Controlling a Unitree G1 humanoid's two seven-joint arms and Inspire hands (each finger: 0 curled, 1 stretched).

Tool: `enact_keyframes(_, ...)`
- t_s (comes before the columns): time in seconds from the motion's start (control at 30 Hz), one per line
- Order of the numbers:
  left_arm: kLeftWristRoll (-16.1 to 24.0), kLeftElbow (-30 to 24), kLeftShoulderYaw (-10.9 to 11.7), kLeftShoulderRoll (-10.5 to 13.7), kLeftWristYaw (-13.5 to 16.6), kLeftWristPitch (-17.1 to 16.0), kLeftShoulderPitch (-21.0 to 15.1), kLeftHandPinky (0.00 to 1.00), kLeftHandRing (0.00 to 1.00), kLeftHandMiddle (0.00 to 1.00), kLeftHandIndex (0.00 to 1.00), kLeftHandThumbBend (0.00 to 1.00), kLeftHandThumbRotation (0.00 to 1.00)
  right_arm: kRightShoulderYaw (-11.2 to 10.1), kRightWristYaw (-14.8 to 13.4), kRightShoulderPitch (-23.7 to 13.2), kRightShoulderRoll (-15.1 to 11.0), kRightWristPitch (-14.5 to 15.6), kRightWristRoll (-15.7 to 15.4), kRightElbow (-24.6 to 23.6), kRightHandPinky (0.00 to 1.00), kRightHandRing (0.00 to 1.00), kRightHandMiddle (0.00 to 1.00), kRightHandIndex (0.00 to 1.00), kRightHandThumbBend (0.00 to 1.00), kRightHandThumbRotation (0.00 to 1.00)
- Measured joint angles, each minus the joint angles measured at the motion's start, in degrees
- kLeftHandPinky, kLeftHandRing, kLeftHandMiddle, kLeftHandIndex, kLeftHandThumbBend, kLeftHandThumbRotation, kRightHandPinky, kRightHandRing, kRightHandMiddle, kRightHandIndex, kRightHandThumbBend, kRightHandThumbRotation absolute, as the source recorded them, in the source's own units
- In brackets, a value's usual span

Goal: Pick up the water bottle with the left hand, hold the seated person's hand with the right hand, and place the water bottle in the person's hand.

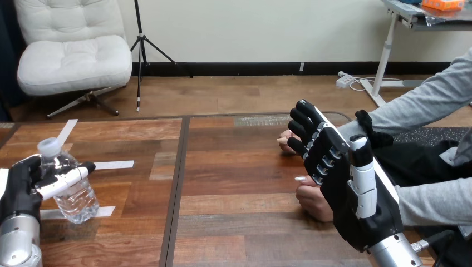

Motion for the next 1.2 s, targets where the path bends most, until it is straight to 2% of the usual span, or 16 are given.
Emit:
enact_keyframes(0.53,-0.1,0.0,0.1,-0.6,1.1,-2.1,0.8,0.45,0.46,0.48,0.48,0.73,0.0,0.0,-0.2,0.0,0.0,0.0,-0.1,0.0,1.0,1.0,0.98,0.96,0.83,1.0)
enact_keyframes(0.9,-0.4,0.0,0.1,-0.8,1.3,-2.3,0.9,0.58,0.49,0.47,0.47,0.75,0.0,0.0,-0.2,0.0,0.0,0.0,-0.1,0.0,1.0,1.0,0.98,0.96,0.82,1.0)
enact_keyframes(1.2,-1.2,0.0,0.2,-0.9,1.4,-2.3,0.9,0.6,0.48,0.46,0.46,0.77,0.0,0.0,-0.2,0.0,0.0,0.0,0.0,0.0,1.0,1.0,0.98,0.97,0.82,1.0)
